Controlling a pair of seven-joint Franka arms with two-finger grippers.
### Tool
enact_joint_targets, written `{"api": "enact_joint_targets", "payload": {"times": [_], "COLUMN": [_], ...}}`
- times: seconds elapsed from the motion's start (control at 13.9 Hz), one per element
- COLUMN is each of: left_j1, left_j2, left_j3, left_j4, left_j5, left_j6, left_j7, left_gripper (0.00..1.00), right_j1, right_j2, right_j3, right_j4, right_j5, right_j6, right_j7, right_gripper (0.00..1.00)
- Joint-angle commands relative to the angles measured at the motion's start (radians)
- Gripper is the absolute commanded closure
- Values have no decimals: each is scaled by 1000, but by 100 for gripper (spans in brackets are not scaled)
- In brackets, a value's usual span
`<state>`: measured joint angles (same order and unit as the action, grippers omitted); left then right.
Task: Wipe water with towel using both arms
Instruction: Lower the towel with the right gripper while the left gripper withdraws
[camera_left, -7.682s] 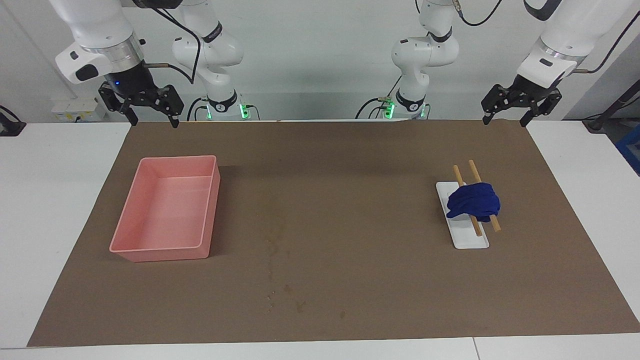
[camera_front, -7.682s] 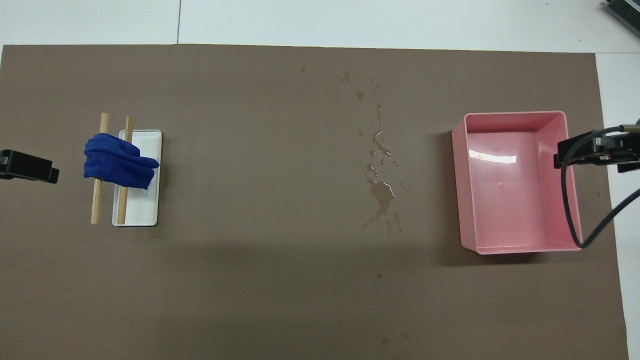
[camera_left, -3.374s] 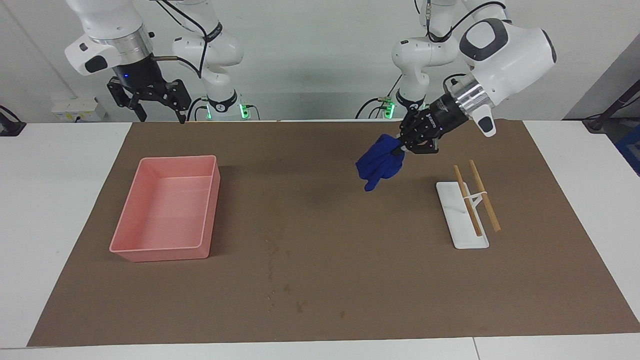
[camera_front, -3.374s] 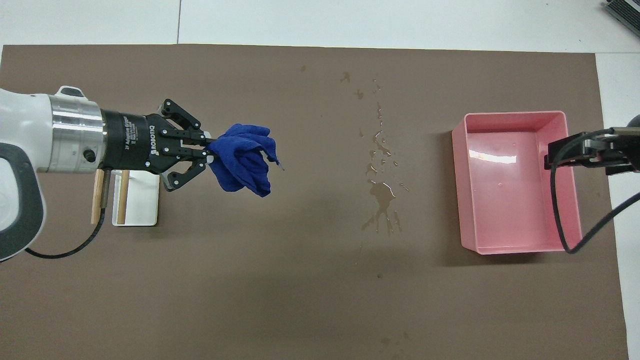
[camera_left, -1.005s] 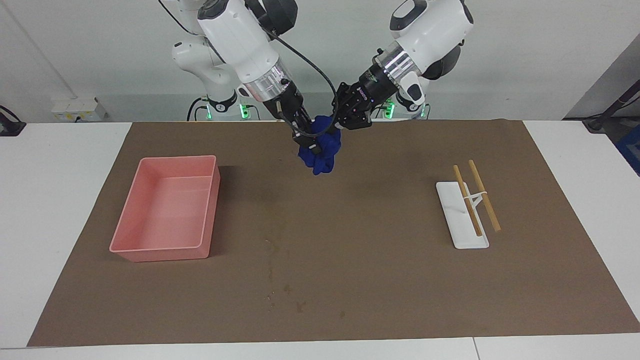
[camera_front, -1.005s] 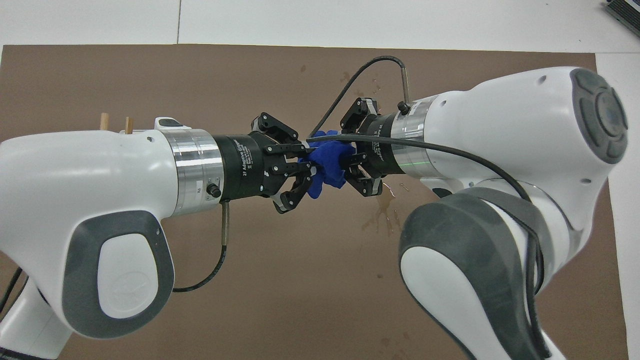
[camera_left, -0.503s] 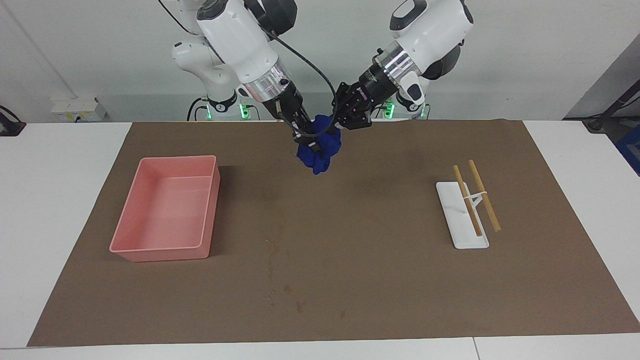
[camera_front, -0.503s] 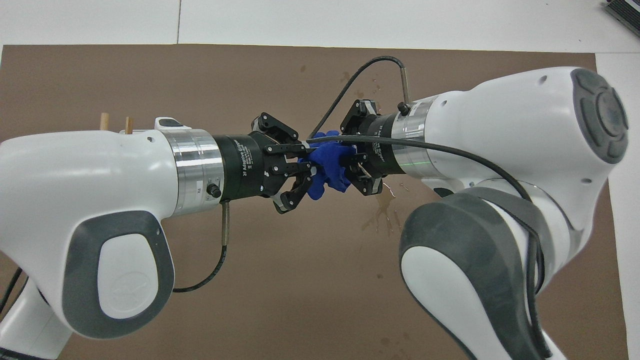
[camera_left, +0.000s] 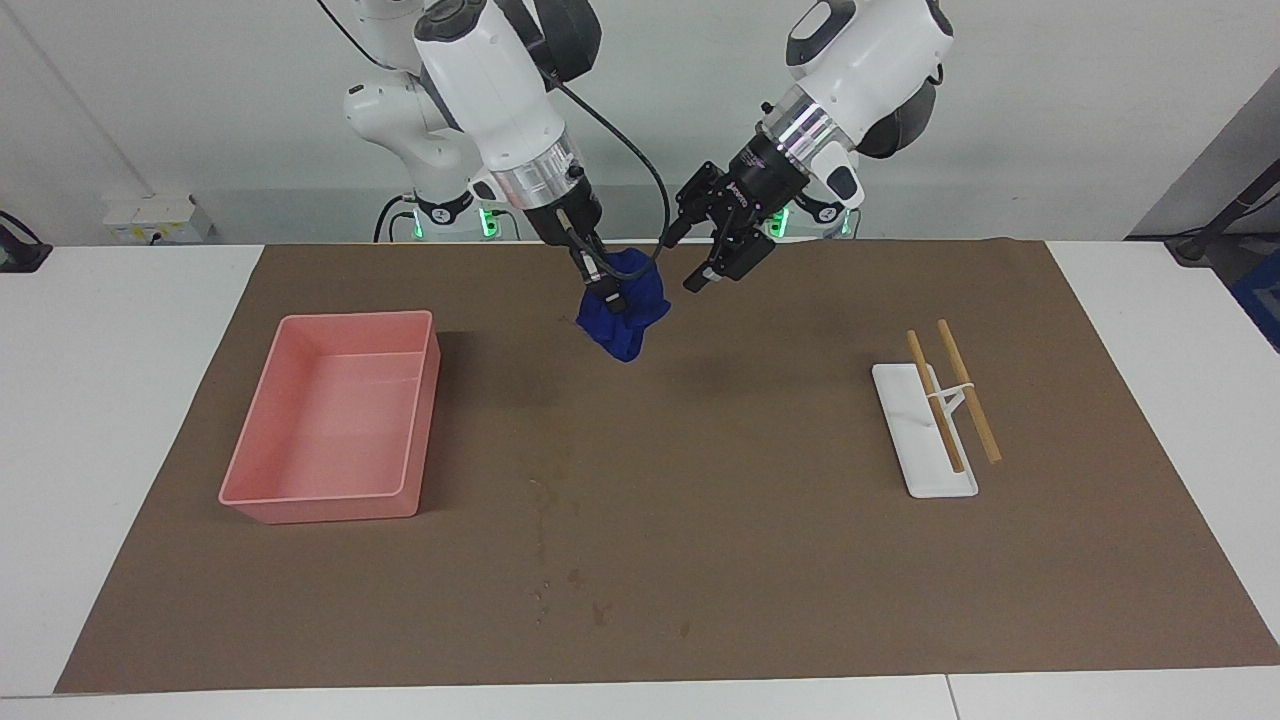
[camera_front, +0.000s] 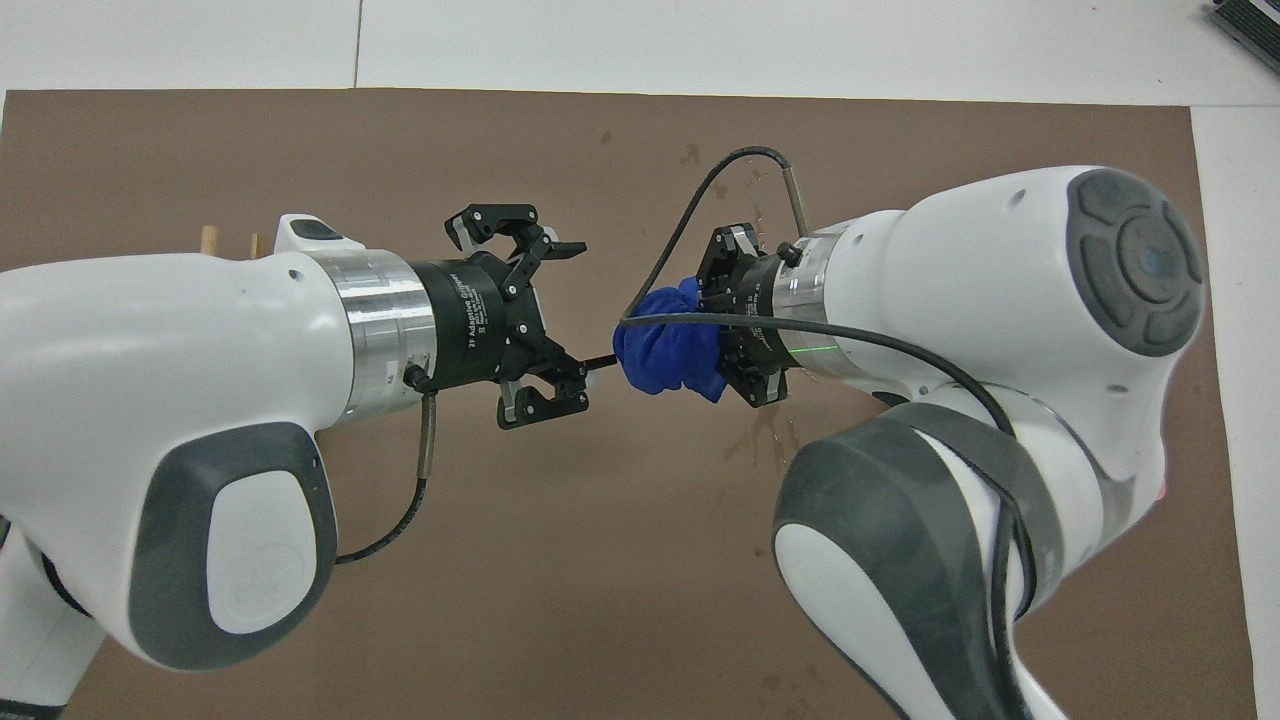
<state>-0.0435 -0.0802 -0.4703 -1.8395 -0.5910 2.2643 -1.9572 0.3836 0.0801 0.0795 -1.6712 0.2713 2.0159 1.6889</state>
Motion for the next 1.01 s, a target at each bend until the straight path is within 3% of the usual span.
{"api": "enact_joint_targets", "payload": {"times": [0.0, 0.22, 0.5, 0.79, 0.93], "left_j1": [35, 172, 301, 333, 225], "left_j2": [-24, -23, -26, -23, -19], "left_j3": [12, 13, 15, 47, 207], "left_j4": [-24, -15, -12, -7, 3], "left_j5": [112, 112, 170, 310, 384], "left_j6": [-2, -54, -167, -256, -291], "left_j7": [38, 286, 785, 1290, 1508], "left_gripper": [0, 0, 0, 0, 0], "right_j1": [36, 75, 57, 41, 43], "right_j2": [-109, -236, -370, -323, -277], "right_j3": [0, 2, 0, 0, 0], "right_j4": [-166, -419, -753, -849, -909], "right_j5": [-85, -188, -205, -207, -207], "right_j6": [-5, 81, 329, 434, 571], "right_j7": [-63, -116, -291, -337, -337], "right_gripper": [100, 100, 100, 100, 100]}}
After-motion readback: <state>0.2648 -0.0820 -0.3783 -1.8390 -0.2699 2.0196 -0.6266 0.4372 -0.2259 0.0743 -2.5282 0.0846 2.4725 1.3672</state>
